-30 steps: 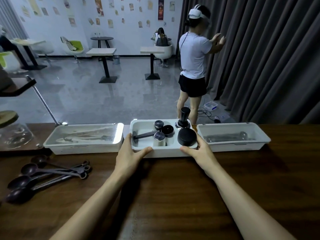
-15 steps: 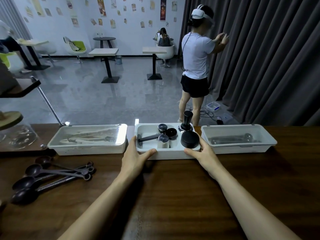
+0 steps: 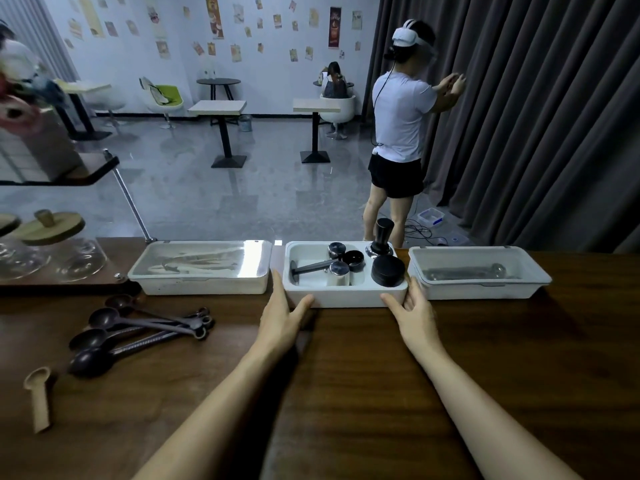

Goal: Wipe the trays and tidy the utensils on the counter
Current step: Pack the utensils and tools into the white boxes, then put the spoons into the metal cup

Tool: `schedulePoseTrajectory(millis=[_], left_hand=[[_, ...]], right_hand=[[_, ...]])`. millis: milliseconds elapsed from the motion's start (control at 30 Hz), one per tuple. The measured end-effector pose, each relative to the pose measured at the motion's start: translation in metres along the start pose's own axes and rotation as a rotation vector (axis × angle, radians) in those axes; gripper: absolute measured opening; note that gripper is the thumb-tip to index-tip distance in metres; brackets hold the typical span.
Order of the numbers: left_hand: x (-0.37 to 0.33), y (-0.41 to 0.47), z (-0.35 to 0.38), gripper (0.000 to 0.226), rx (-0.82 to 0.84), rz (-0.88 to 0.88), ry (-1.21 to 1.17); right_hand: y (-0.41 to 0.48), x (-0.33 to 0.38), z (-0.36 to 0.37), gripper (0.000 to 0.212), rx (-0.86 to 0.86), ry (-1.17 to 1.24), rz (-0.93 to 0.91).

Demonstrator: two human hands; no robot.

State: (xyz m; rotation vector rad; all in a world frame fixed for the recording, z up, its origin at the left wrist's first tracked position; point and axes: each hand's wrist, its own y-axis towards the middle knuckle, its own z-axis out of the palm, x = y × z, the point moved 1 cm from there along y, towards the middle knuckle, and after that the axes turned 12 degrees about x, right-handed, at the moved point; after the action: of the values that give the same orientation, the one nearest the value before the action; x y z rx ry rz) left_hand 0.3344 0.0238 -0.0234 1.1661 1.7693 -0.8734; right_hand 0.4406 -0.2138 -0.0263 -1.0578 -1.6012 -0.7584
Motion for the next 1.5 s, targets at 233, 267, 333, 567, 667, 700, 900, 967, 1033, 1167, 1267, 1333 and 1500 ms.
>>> schedulePoseTrajectory(millis=[233, 267, 333, 567, 667, 700, 900, 967, 1033, 1167, 1267, 1333, 1500], left_hand=[[0.006, -0.049, -0.017, 0.102, 0.144, 0.069, -0.134], [0.004, -0.059, -0.023, 0.103, 0.172, 0.072, -0.125], [0.002, -0.079, -0.034, 0.101, 0.227, 0.067, -0.096], [0.034, -0.163, -0.091, 0.09, 0.026, 0.002, -0.042], [0.053, -0.199, -0.119, 0.092, -0.082, -0.018, 0.018], [0.061, -0.209, -0.128, 0.095, -0.095, -0.017, 0.045], [0.099, -0.257, -0.188, 0.095, -0.22, -0.033, 0.055], [0.109, -0.268, -0.217, 0.088, -0.269, -0.044, 0.083], [0.125, -0.27, -0.255, 0.083, -0.324, -0.061, 0.076], [0.157, -0.254, -0.348, 0.078, -0.429, -0.073, 0.069], [0.174, -0.229, -0.424, 0.077, -0.469, -0.045, 0.074], [0.181, -0.211, -0.473, 0.074, -0.482, -0.019, 0.11], [0.187, -0.159, -0.571, 0.073, -0.455, 0.041, 0.16]], right_hand=[[-0.077, 0.012, 0.038, 0.067, -0.086, 0.047, 0.01], [-0.086, 0.015, 0.045, 0.062, -0.077, 0.048, -0.007], [-0.103, 0.021, 0.06, 0.053, -0.037, 0.025, -0.052], [-0.128, 0.047, 0.137, 0.045, 0.23, -0.039, -0.156], [-0.132, 0.064, 0.179, 0.051, 0.381, -0.096, -0.188], [-0.135, 0.07, 0.193, 0.053, 0.416, -0.133, -0.208], [-0.15, 0.103, 0.265, 0.055, 0.534, -0.206, -0.271], [-0.146, 0.117, 0.295, 0.057, 0.588, -0.242, -0.289], [-0.139, 0.136, 0.331, 0.062, 0.596, -0.277, -0.319], [-0.125, 0.179, 0.421, 0.052, 0.617, -0.308, -0.343], [-0.107, 0.208, 0.494, 0.06, 0.634, -0.287, -0.35], [-0.092, 0.229, 0.541, 0.064, 0.629, -0.263, -0.362], [-0.054, 0.278, 0.638, 0.065, 0.645, -0.138, -0.32]])
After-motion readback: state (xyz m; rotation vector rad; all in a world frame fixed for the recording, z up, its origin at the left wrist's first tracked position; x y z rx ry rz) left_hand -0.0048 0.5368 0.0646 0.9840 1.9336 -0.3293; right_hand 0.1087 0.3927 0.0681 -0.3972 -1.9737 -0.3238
